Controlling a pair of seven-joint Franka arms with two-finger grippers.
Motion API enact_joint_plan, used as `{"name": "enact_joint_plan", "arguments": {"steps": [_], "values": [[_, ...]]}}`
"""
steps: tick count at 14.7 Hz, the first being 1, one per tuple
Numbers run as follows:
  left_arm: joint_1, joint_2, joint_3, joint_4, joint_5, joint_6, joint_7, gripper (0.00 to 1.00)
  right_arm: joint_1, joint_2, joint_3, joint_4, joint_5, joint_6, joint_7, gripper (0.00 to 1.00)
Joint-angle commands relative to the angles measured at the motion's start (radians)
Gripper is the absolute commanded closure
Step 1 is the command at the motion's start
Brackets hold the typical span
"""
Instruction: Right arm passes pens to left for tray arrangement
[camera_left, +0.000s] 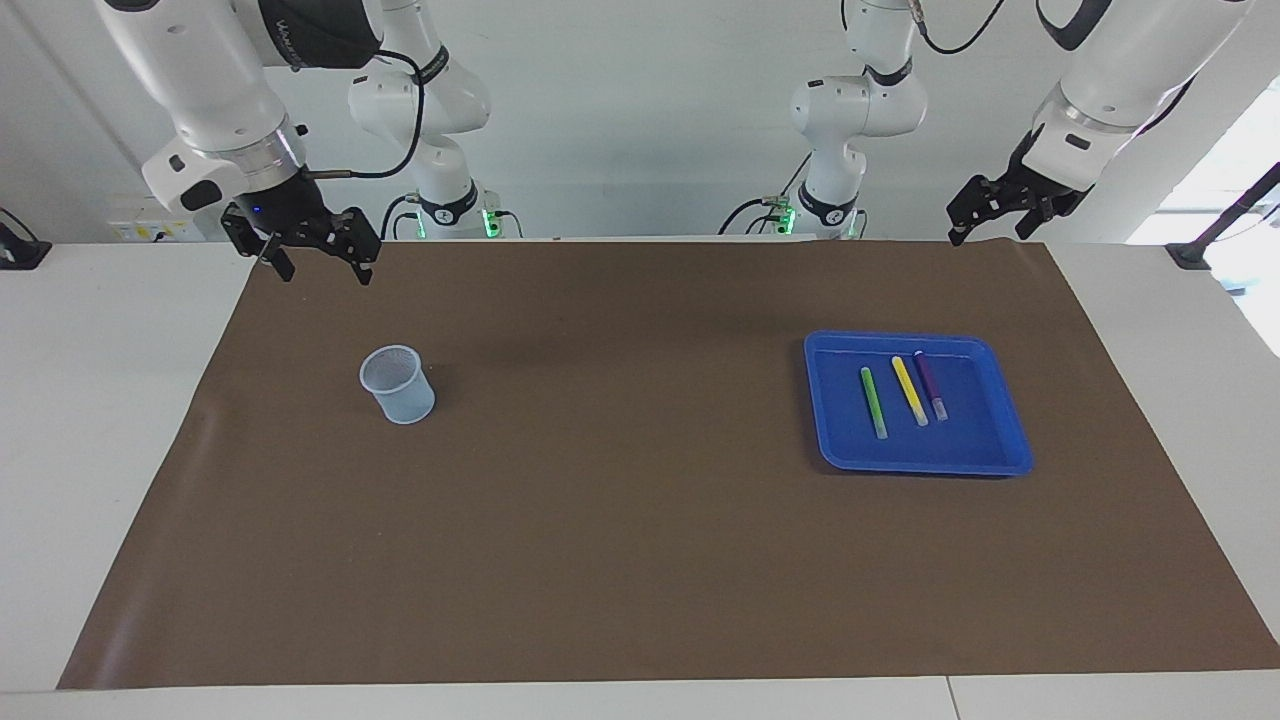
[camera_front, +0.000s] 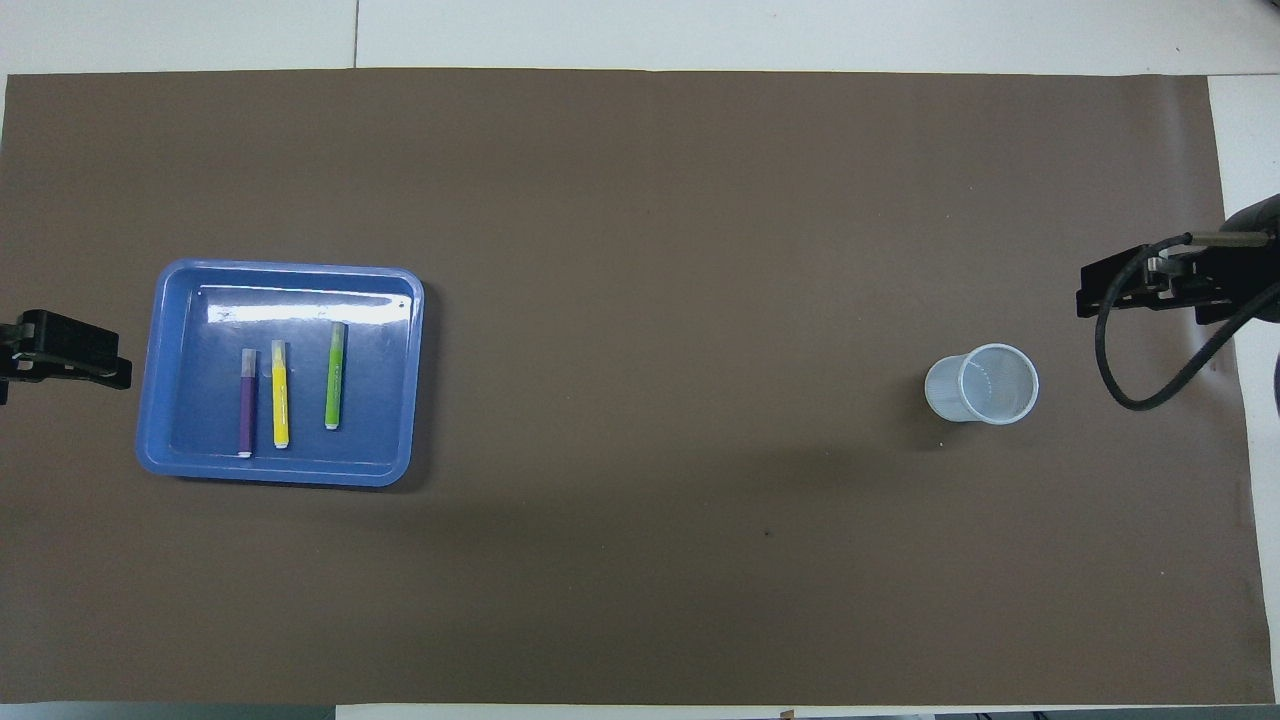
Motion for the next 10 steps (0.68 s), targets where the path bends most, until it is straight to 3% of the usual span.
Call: {"name": "enact_joint_plan", "arguments": {"steps": [1, 4, 10], "values": [[-0.047, 0.045, 0.028, 0.068, -0.005, -0.031, -0.035, 0.0, -0.01, -0.013, 0.0, -0.012, 0.019, -0.008, -0.023, 0.0], [-0.045, 0.048, 0.028, 0.017, -0.007, 0.039, -0.043, 0.0, -0.01, -0.013, 0.0, -0.012, 0.019, -0.008, -0.023, 0.0], [-0.037, 0.055, 0.016, 0.048, -0.007, 0.02, -0.045, 0.0, -0.01, -0.013, 0.0, -0.012, 0.019, -0.008, -0.023, 0.0]]}}
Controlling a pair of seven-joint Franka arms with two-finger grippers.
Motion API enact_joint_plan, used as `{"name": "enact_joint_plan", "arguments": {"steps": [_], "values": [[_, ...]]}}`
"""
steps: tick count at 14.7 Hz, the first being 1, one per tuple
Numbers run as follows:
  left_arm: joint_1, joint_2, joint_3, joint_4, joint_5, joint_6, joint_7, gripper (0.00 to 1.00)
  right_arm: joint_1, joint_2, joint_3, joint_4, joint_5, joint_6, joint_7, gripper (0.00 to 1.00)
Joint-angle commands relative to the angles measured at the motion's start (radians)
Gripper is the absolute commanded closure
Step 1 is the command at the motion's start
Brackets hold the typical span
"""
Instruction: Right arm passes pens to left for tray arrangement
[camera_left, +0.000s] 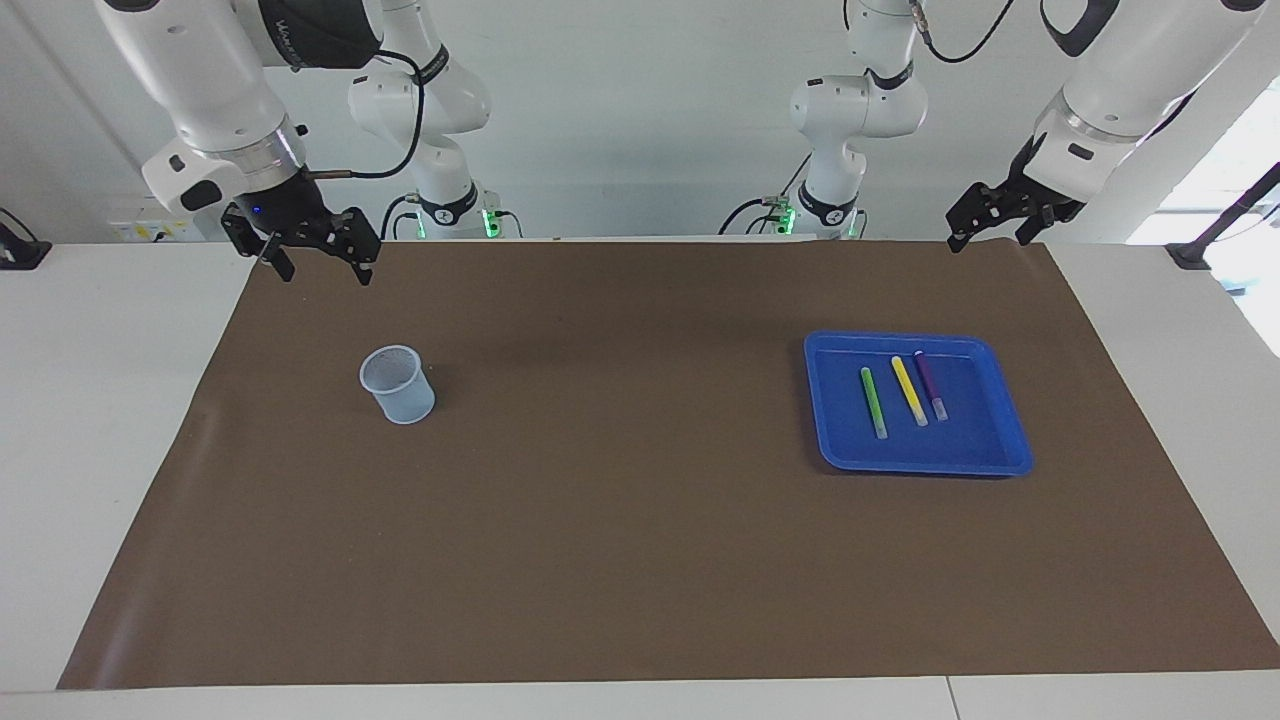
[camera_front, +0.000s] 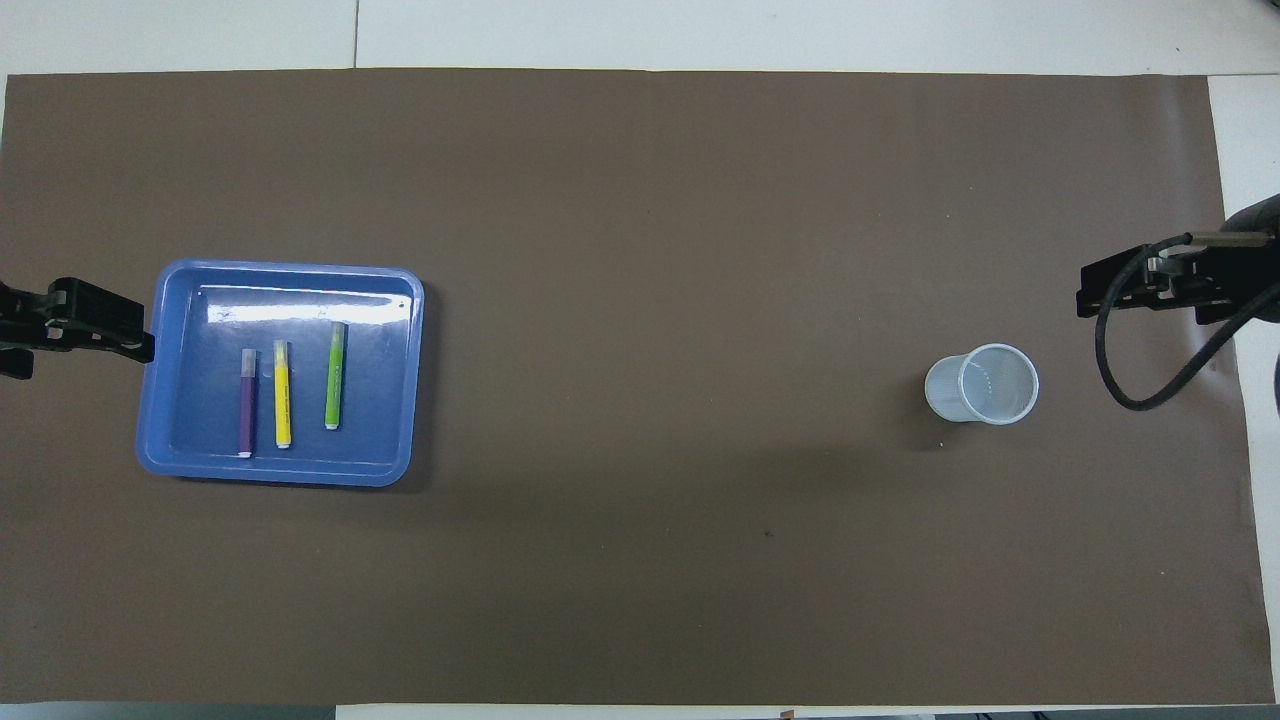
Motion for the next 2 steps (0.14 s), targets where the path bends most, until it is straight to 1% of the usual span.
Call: {"name": "enact_joint_plan", "arguments": {"steps": [1, 2], "values": [[-0.008, -0.006, 0.012, 0.004, -0.006, 0.007, -0.012, 0.0, -0.01, -0.013, 0.0, -0.012, 0.019, -0.008, -0.023, 0.0], [-0.008, -0.009, 0.012, 0.003, -0.006, 0.006, -0.011, 0.0, -0.01, -0.013, 0.0, -0.012, 0.019, -0.008, -0.023, 0.0]]}}
